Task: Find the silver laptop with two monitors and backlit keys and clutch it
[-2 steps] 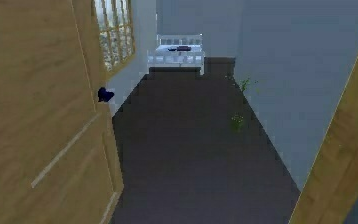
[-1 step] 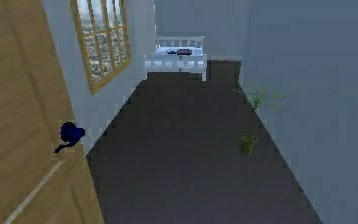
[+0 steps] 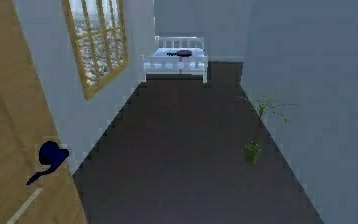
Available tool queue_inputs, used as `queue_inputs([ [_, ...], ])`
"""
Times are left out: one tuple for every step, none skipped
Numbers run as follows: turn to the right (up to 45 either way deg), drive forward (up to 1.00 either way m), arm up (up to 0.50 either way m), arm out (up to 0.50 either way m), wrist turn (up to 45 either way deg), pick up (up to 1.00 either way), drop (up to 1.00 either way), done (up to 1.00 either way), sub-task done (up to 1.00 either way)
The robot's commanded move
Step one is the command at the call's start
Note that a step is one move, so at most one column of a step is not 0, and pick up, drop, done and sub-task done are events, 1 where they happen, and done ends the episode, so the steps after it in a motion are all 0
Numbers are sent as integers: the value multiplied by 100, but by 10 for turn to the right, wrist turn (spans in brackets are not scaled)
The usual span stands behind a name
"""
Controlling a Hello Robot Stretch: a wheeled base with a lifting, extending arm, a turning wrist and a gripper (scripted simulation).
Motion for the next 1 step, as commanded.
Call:
queue_inputs([
  [240,0,0,0,0,0,0,0,0],
])
